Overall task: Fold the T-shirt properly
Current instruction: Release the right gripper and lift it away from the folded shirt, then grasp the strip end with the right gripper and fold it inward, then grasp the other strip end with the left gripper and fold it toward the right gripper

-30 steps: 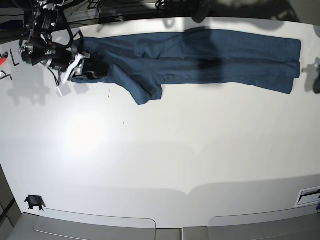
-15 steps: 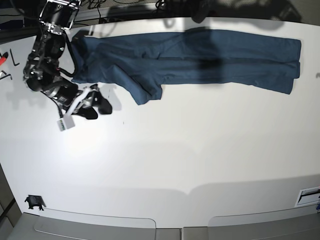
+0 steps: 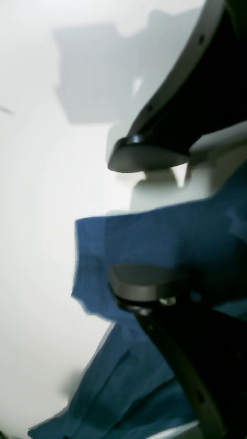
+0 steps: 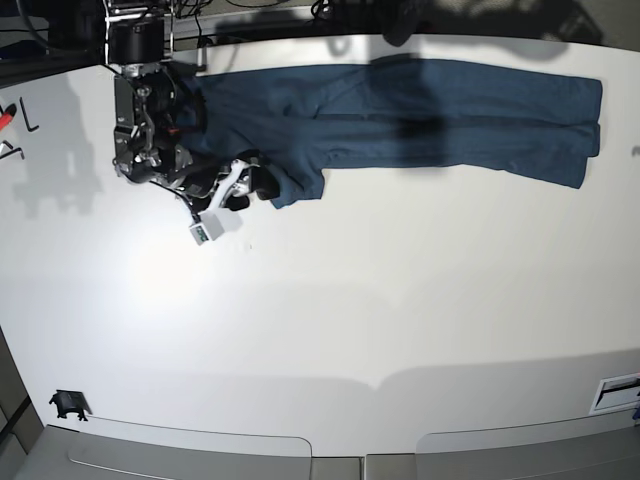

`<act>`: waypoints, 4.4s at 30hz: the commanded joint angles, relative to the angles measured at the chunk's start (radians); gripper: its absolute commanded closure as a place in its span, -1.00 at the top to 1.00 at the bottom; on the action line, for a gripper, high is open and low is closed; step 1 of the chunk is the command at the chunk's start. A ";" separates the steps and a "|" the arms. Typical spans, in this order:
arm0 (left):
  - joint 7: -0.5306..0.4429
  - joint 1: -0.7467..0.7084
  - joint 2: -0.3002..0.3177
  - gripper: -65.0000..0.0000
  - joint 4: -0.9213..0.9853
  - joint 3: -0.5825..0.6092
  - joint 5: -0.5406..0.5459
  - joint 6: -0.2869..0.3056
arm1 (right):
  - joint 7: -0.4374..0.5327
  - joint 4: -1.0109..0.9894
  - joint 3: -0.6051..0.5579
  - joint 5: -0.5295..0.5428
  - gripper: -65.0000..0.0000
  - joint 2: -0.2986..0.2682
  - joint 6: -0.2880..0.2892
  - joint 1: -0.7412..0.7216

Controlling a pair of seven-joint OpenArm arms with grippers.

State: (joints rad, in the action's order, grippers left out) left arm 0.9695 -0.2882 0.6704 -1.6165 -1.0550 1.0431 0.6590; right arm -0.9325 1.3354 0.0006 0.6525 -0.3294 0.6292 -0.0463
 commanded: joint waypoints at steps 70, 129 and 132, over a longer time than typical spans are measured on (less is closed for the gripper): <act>-0.077 -0.224 -0.192 0.17 0.034 -0.002 -0.005 -0.003 | -0.282 0.584 0.224 0.409 -0.23 0.081 0.069 0.257; 0.173 -0.140 -0.219 -1.00 0.183 0.408 0.410 0.039 | -0.043 0.570 0.413 -0.209 -0.23 0.083 -0.182 0.257; 0.198 -0.188 -0.283 -1.00 0.060 0.409 0.440 0.039 | -0.031 0.552 0.413 -0.272 -0.23 0.083 -0.227 0.257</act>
State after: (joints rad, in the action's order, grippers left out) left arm 1.1839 -0.4770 0.3679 -1.5402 -0.6395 1.4433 0.6888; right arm -0.9874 1.8736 0.4080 0.3717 -0.2348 0.4049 0.2192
